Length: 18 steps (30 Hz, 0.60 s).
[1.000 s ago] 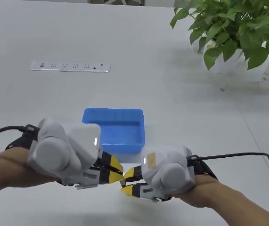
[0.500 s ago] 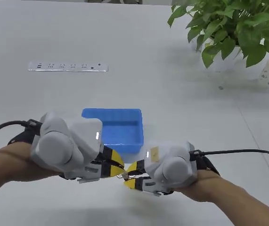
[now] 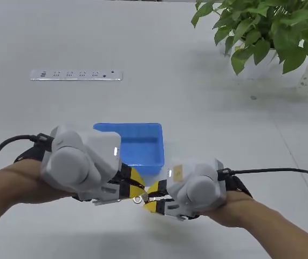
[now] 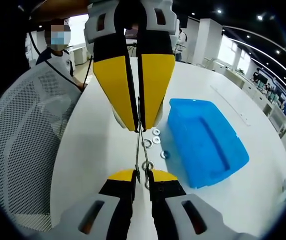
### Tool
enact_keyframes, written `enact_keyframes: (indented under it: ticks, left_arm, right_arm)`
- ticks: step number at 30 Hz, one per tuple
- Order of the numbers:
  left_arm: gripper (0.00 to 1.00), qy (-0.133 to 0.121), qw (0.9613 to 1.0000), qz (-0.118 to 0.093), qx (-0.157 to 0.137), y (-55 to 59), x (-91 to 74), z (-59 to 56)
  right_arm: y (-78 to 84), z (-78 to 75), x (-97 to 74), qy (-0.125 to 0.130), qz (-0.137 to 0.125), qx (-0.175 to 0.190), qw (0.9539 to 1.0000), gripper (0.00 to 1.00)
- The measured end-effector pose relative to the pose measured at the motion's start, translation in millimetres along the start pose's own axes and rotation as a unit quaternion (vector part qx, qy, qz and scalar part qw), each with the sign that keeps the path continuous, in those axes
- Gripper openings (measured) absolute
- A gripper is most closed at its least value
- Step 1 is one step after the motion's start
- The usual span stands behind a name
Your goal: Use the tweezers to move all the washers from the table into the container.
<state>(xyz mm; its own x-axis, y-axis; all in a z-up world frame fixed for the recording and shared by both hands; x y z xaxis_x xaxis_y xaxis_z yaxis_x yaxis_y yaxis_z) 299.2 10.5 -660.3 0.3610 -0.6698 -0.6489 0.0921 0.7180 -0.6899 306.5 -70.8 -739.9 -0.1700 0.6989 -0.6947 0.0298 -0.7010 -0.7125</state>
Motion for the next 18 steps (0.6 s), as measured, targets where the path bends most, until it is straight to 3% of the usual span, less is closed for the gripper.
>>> enact_keyframes:
  ticks: [18]
  left_arm:
    - [0.06, 0.001, 1.0, 0.003, 0.003, -2.8, 7.3, 6.1]
  right_arm:
    - [4.6, -6.7, -2.1, 0.005, -0.008, 0.007, 0.9999, 0.12]
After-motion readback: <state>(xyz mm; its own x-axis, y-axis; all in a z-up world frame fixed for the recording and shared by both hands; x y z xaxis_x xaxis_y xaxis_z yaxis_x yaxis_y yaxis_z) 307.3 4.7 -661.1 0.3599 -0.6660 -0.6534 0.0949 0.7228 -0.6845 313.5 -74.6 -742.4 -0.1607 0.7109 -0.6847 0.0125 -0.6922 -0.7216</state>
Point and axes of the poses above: the centre of the closed fingertips' face, and the gripper's own axes: x roughly forward along the fingers, z roughly to its left, y roughly out of its underside, the point moved 7 cm from there along -x, roughly backward along the fingers, and after that the axes turned 15 degrees about -y, right-handed, at the moved point
